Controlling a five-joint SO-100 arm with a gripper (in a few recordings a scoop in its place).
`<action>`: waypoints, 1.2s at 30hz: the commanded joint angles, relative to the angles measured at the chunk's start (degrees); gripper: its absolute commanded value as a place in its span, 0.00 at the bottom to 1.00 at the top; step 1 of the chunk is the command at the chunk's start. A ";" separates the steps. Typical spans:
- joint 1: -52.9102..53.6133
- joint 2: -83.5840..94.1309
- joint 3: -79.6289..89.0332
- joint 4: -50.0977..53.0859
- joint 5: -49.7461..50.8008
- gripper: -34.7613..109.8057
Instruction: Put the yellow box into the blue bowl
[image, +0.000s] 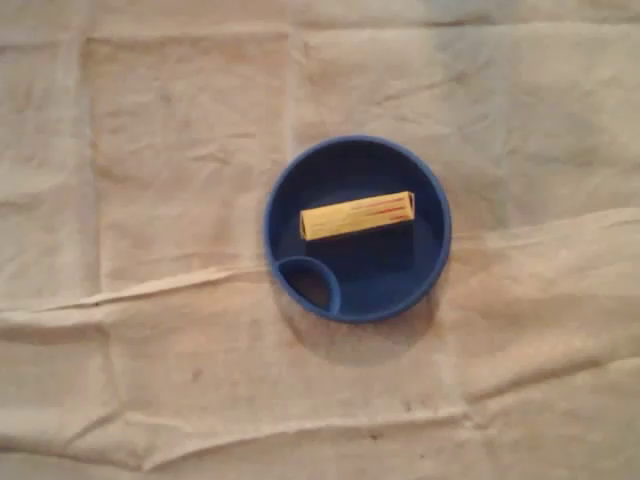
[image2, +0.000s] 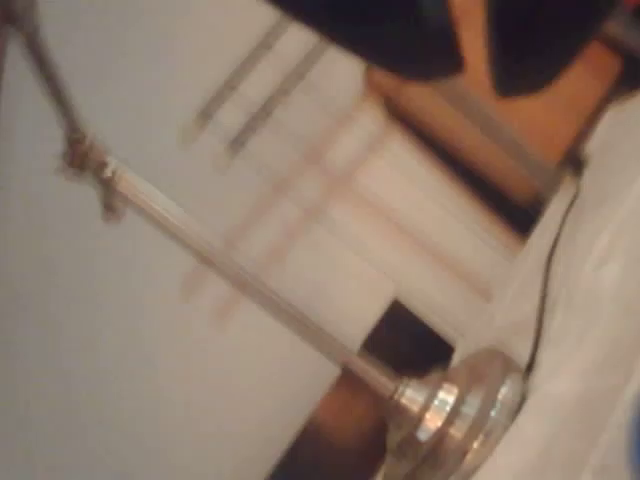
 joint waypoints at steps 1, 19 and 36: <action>0.35 5.80 5.36 -0.18 0.79 0.24; 0.44 18.63 11.25 -0.09 23.73 0.24; 0.44 23.99 12.48 -0.18 23.12 0.24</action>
